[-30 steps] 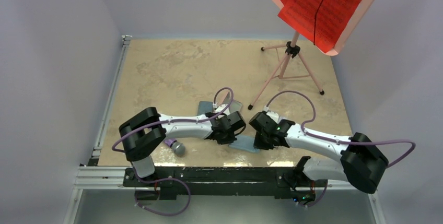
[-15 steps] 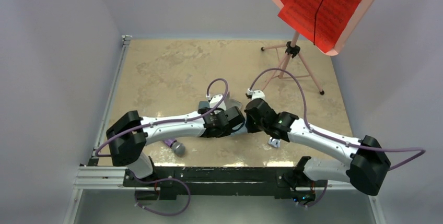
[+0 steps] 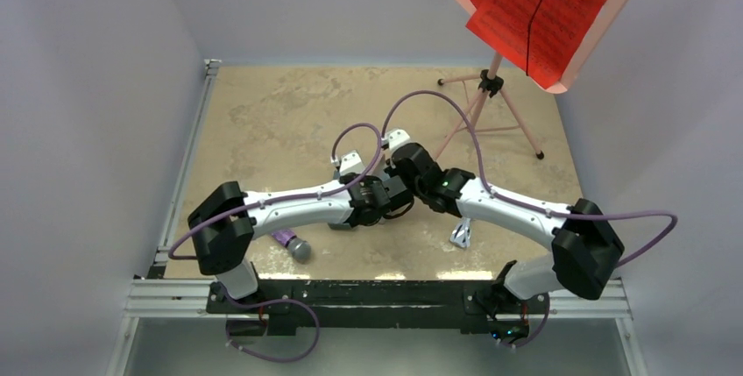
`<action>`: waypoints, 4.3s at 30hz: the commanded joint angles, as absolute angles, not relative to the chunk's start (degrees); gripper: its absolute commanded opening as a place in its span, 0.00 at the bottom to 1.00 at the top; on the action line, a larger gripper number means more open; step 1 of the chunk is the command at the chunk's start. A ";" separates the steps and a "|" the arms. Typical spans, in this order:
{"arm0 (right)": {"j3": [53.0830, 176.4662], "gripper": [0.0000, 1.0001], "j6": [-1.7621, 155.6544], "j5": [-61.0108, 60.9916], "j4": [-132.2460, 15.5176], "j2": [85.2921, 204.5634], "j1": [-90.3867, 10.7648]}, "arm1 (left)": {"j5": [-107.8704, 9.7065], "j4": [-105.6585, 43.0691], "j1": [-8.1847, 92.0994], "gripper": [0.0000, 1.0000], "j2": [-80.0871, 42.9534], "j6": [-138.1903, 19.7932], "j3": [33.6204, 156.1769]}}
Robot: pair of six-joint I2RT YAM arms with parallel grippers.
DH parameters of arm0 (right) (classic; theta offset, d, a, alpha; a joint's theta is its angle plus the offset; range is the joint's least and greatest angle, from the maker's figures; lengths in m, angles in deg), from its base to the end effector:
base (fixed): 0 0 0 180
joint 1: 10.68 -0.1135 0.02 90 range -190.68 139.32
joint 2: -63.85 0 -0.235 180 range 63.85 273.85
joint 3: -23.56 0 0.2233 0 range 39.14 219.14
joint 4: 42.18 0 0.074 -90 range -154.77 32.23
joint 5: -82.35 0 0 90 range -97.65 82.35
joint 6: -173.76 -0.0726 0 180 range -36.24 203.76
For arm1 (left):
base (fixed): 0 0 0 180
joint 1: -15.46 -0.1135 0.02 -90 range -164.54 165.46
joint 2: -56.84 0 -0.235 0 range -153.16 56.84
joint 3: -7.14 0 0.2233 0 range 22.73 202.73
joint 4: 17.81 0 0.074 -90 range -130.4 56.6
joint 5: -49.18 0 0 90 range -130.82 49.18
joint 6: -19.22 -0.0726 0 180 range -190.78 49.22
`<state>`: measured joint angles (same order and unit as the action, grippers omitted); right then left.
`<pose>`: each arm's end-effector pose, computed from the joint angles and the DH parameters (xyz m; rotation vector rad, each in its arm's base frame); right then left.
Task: Organize the sunglasses
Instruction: Place the folded cleaning cloth in the sunglasses case, then adjust the folded cleaning cloth with the sunglasses case.
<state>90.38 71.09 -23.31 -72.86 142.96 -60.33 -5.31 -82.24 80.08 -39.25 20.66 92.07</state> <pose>0.2086 0.2152 0.1986 -0.5976 2.2201 0.2466 0.1655 -0.2504 0.1750 -0.6735 2.3915 -0.1421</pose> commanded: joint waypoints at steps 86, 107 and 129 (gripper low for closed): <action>96.19 0.54 75.67 -16.20 -62.41 156.65 -50.41 | -8.10 -80.06 76.81 0.02 -46.81 29.75 92.49; 85.15 0.85 52.97 -35.24 -75.39 130.45 -49.75 | -9.25 -70.73 78.61 0.47 -40.45 13.53 92.49; 67.06 0.92 42.51 -22.94 -84.87 94.05 -49.61 | -30.73 -47.99 71.06 1.00 -45.50 -42.59 97.07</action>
<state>68.07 45.11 -23.14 -84.55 97.47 -49.67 -25.82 -51.92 72.80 -42.82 -32.71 92.81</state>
